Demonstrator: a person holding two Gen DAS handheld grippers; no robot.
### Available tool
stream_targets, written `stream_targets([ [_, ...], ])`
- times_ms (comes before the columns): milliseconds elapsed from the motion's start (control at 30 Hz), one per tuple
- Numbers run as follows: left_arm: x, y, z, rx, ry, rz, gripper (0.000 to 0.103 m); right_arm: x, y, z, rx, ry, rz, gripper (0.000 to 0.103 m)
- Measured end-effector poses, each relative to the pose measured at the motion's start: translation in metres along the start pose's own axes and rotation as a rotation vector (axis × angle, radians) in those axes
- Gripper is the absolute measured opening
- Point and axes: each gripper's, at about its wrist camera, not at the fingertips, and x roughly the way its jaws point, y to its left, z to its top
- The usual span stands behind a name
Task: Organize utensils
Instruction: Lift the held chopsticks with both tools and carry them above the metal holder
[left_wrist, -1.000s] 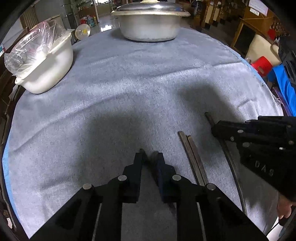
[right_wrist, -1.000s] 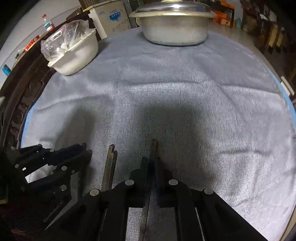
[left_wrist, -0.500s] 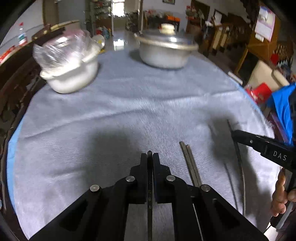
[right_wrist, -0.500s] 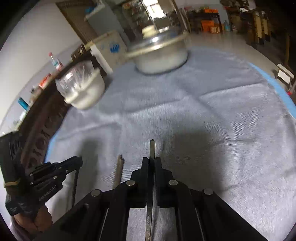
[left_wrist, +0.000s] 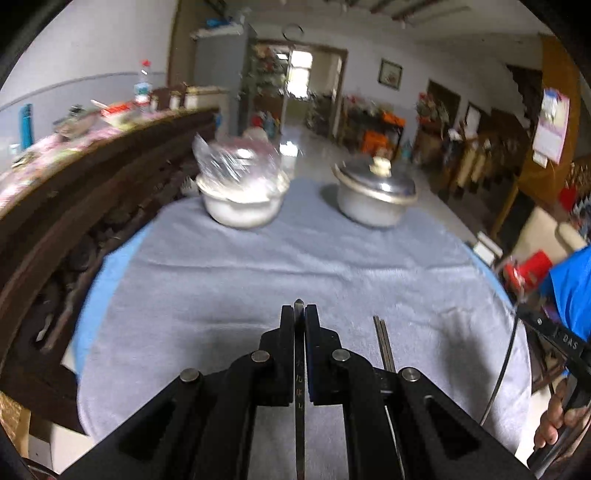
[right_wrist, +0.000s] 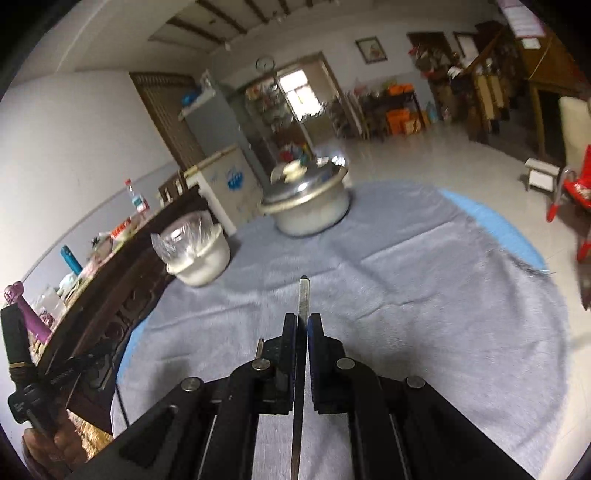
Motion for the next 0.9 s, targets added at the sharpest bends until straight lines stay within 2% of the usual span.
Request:
stream_targets([
  [233,-0.062,0.003,-0.013,-0.037,-0.134,0.019,0.005,-0.061,0.006,-0.009,0.012,-0.139,-0.021,0.007],
  [467,-0.104,-0.002,-0.021,-0.047,-0.207,-0.001,0.005,-0.107,0.023,-0.015,-0.015,-0.249,-0.029,0.007],
  [900,-0.165,-0.013,-0.014,-0.033,-0.309,-0.039,0.005,-0.166,0.049,-0.009,-0.064,-0.367,-0.01,0.007],
])
